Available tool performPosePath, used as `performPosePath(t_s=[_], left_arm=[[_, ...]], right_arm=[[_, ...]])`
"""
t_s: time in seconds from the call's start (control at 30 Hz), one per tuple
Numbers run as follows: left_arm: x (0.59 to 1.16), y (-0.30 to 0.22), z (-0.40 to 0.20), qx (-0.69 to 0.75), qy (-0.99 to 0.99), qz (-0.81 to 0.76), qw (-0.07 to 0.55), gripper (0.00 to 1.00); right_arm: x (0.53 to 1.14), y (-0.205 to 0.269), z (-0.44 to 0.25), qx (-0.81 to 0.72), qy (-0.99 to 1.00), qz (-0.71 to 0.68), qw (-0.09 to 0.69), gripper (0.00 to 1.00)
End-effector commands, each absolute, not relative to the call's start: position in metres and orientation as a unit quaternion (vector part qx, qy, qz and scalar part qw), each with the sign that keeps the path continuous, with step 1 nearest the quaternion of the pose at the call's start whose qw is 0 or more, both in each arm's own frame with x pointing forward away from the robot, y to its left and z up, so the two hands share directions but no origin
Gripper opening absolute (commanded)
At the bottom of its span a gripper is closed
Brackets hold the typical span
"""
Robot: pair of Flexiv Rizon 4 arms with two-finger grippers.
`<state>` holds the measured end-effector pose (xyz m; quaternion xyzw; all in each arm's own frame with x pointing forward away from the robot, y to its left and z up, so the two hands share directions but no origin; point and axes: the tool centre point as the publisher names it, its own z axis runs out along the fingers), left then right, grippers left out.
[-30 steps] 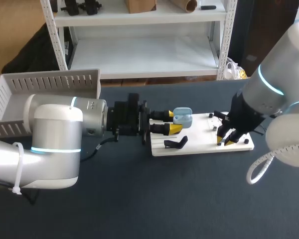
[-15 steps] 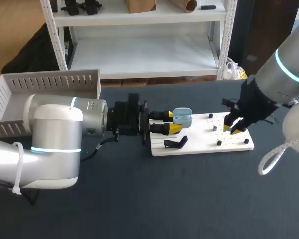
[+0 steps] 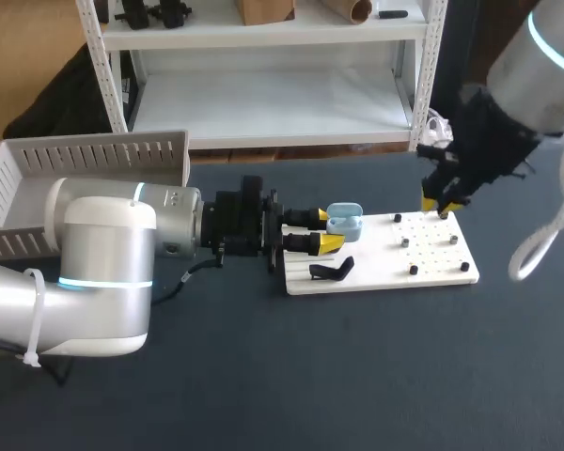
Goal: Pick up each earbud case from the left stands, insert the matching earbuds, close the lid, and place the case in the box.
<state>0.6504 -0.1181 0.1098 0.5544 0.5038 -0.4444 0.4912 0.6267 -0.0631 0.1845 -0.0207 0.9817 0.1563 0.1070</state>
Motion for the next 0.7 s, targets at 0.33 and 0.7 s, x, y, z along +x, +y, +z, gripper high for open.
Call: performPosePath(t_s=[0.33,0.7], left_arm=[[0.649,-0.118,0.109,0.553,0.504,-0.443,0.494,0.00],[0.649,-0.118,0.109,0.553,0.504,-0.443,0.494,0.00]], right_arm=[[0.631,-0.016,0.202,-0.119,0.985,0.124,0.021,0.00],[0.631,-0.016,0.197,-0.120,0.984,0.129,0.018,0.00]])
